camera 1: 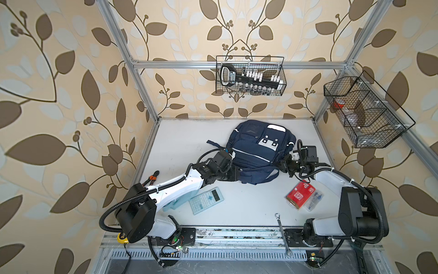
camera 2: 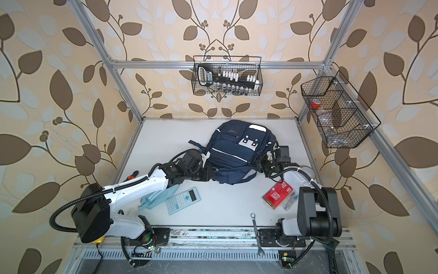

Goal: Pack books, pencil case, and school supplies into a backpack
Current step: Zip the student bag at the center of the table.

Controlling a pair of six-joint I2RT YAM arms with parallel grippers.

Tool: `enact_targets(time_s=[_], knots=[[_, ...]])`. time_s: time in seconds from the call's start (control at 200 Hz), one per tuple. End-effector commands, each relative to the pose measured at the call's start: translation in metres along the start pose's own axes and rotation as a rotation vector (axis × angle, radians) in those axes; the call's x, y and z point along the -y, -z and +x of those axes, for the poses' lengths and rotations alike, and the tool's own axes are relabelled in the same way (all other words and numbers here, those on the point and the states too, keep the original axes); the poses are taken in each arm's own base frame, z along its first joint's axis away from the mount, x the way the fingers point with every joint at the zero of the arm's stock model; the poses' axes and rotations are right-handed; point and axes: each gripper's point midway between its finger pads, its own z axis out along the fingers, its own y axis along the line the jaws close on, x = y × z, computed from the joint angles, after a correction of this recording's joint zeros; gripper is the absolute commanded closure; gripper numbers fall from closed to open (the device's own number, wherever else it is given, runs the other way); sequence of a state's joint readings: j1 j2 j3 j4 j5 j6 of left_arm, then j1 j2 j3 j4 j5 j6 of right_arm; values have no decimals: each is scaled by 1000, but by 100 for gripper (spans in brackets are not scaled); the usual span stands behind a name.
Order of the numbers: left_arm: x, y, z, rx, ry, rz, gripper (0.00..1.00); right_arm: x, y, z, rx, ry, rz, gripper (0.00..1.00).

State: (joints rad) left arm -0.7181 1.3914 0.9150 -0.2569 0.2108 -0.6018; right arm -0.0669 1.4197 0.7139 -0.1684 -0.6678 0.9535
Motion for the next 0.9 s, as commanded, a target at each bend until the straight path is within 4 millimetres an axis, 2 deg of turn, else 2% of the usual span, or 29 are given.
enact_targets(time_s=[0.0,0.05,0.065,0.09,0.125,0.17,0.235,0.28,0.37,0.515,0.59,0.62,0.645,0.78,0.895], knots=[[-137,46,30,-63,151,-568,100,9,39,-96,392,77,80,100],[-116,44,21,-16,129,-469,100,-3,34,-86,344,115,60,100],[-110,44,19,-5,121,-437,100,-6,34,-82,329,124,58,97],[-99,42,18,5,108,-391,100,-12,33,-74,309,140,54,82],[-82,39,17,15,81,-336,100,-20,34,-59,290,171,57,55],[-59,36,18,25,26,-286,100,-27,38,-35,281,200,78,39],[-30,31,20,34,-42,-230,100,-32,46,2,295,177,60,30],[-21,30,21,42,-49,-218,100,-34,55,26,324,136,24,23],[-4,27,18,67,-29,-143,100,-32,54,70,314,39,-57,16],[27,27,16,78,-74,-73,100,-35,25,123,188,-8,-64,13],[41,29,18,81,-97,-49,100,-38,13,140,165,-19,-31,13],[44,30,18,87,-99,-44,100,-33,8,142,177,-41,-13,13],[46,31,19,89,-101,-39,100,-30,4,151,166,-43,-3,14],[61,34,20,109,-115,-1,100,-9,-18,163,144,-107,47,21],[68,35,25,102,-144,-3,100,-15,-30,159,160,-88,26,29]])
